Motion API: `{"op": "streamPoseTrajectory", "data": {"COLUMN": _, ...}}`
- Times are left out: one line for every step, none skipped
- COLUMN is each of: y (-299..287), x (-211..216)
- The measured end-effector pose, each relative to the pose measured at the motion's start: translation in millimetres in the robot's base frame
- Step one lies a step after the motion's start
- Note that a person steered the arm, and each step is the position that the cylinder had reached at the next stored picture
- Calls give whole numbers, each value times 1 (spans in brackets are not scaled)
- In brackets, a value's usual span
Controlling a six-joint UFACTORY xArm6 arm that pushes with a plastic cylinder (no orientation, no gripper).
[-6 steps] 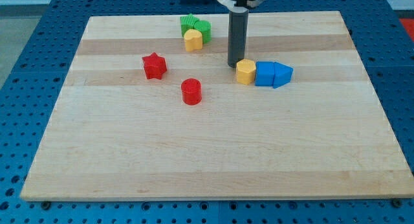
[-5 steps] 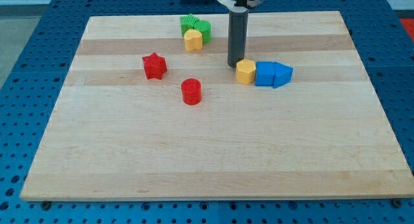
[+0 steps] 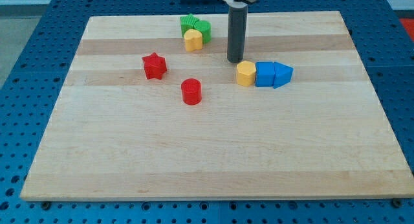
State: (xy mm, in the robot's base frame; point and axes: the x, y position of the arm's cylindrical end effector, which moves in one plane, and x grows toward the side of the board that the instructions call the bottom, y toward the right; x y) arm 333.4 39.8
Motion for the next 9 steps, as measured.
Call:
{"op": "streamPoseTrajectory", "data": {"y": -15, "x": -4}}
{"op": "streamPoseTrajectory", "data": {"y": -40, "x": -4}}
{"op": "streamPoseTrajectory", "data": {"y": -68, "x": -4}}
{"op": "streamPoseTrajectory", "data": {"y": -99, "x": -4}}
{"op": "streamPoseTrajectory", "data": {"y": -128, "x": -5}}
{"op": "streamPoseTrajectory", "data": {"y": -145, "x": -22}}
{"op": "streamPoseTrajectory", "data": {"y": -145, "x": -53}}
{"op": "streamPoseTrajectory", "data": {"y": -141, "x": -57}}
{"op": "streamPoseTrajectory", "data": {"y": -133, "x": -57}}
